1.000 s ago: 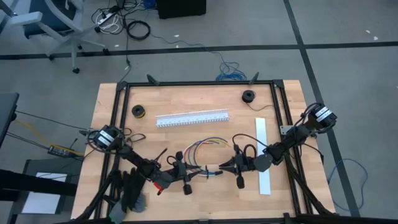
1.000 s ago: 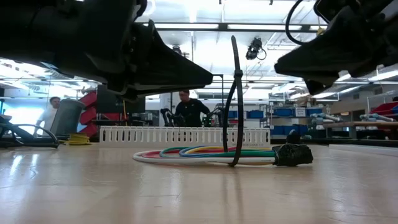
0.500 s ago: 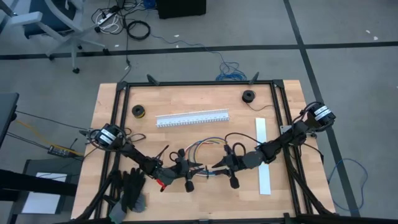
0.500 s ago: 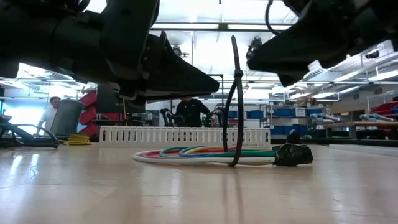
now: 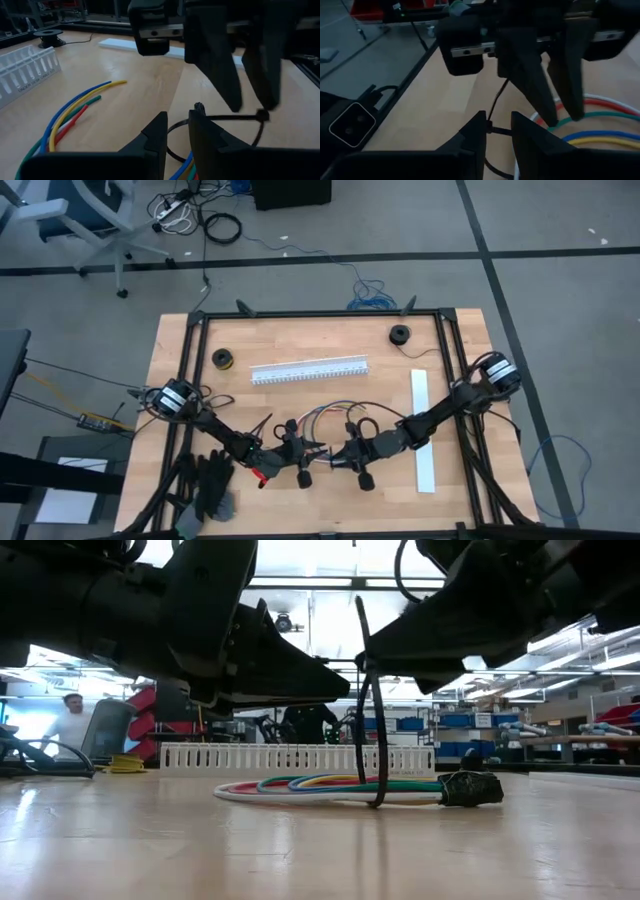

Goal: Ziptie cables
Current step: Insert zip tie on the cable wire

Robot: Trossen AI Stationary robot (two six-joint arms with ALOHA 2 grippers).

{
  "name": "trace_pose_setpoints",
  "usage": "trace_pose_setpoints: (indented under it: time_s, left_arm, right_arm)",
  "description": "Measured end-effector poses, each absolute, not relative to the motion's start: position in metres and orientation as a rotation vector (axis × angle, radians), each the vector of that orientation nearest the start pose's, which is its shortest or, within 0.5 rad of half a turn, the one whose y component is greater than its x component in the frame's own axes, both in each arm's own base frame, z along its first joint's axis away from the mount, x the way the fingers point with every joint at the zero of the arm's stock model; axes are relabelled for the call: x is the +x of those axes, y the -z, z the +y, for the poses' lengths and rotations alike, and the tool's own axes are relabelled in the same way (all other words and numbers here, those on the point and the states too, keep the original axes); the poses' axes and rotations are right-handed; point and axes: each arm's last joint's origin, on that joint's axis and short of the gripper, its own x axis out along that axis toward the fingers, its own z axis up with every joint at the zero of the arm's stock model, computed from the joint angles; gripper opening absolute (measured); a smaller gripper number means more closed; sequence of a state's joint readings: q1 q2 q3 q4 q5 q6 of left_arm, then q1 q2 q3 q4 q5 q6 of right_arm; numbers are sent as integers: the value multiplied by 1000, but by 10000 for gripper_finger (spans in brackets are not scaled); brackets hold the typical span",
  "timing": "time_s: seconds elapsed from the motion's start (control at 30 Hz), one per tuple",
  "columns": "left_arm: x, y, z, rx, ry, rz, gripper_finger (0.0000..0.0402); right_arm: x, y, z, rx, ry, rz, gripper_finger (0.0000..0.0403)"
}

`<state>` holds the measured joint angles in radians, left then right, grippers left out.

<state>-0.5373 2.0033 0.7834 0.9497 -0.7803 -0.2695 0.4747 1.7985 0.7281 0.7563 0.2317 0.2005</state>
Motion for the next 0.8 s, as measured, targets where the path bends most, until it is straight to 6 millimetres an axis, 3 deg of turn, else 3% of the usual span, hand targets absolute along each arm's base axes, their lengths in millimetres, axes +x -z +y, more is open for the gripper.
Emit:
trace_pose_setpoints:
  time_s: [0.33, 0.8]
  left_arm:
    - [317, -110, -165, -108, -253, 182, 54]
    - [315, -115, -170, -136, -245, 136, 54]
  right_arm:
    - [314, -151, 141, 95, -212, 278, 5]
    - [316, -151, 131, 84, -111, 273, 0]
